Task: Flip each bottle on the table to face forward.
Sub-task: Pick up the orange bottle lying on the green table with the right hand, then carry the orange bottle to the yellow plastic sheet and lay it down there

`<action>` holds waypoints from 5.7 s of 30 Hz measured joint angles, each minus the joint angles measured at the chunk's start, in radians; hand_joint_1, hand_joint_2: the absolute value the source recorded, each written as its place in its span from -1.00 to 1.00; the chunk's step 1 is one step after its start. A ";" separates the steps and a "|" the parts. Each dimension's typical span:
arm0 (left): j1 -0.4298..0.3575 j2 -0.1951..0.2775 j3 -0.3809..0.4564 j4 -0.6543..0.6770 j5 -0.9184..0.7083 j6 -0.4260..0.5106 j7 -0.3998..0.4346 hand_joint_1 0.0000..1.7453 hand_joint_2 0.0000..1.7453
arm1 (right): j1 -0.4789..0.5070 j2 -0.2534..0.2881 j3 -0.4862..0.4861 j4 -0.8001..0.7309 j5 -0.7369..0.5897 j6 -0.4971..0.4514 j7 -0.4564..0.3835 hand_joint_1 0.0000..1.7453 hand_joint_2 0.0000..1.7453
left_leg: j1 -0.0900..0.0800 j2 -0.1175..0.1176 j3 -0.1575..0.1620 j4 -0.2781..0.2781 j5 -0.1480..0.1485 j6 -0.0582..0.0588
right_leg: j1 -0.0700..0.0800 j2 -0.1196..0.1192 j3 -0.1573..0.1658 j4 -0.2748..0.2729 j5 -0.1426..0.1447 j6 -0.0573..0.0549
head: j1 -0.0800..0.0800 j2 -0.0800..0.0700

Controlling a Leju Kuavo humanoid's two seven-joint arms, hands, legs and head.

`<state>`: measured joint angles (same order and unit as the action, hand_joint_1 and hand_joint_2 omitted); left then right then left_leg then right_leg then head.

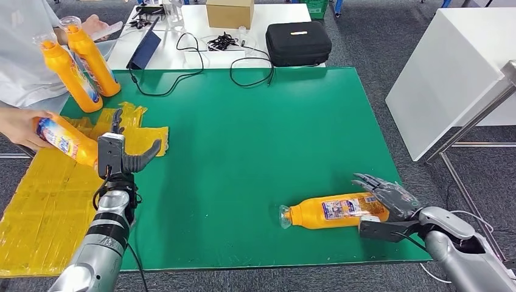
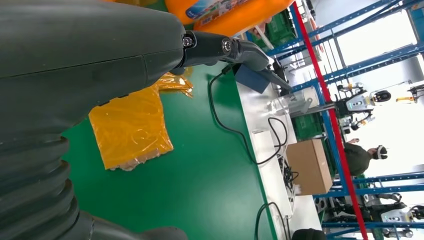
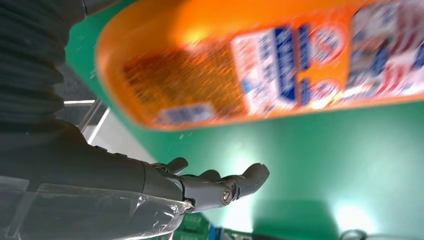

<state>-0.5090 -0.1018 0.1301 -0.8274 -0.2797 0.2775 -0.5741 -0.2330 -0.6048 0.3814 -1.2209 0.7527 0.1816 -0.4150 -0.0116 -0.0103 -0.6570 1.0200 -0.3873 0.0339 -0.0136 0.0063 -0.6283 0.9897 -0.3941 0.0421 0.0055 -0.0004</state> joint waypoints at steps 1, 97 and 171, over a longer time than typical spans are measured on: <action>0.000 0.000 0.000 0.002 0.000 0.000 0.000 -1.00 1.00 | -0.003 0.005 0.006 0.009 0.000 0.000 0.000 -1.00 1.00 | 0.000 0.000 0.000 0.000 0.000 0.000 | 0.000 0.000 0.000 0.000 0.000 0.000 | 0.000 0.000; 0.127 -0.081 -0.433 -0.266 0.400 -0.556 0.281 -1.00 1.00 | -0.053 0.819 -0.266 0.126 -0.211 -0.681 -0.052 1.00 1.00 | 0.003 0.001 0.000 0.000 0.000 -0.002 | 0.003 0.002 0.000 0.000 0.000 -0.001 | 0.000 0.000; 0.138 -0.021 -0.443 -0.242 0.501 -0.532 0.243 1.00 1.00 | -0.067 0.915 0.213 0.404 -0.258 -0.553 -0.100 -1.00 1.00 | 0.003 0.002 -0.001 0.000 0.000 -0.002 | 0.002 0.002 -0.003 0.001 0.000 -0.002 | 0.001 0.000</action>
<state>-0.3708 -0.1223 -0.3132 -1.0694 0.2209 -0.2545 -0.3307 -0.2997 0.3103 0.5945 -0.8169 0.4942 -0.3716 -0.5154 -0.0083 -0.0083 -0.6584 1.0195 -0.3869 0.0316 -0.0111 0.0087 -0.6315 0.9902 -0.3946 0.0403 0.0063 -0.0004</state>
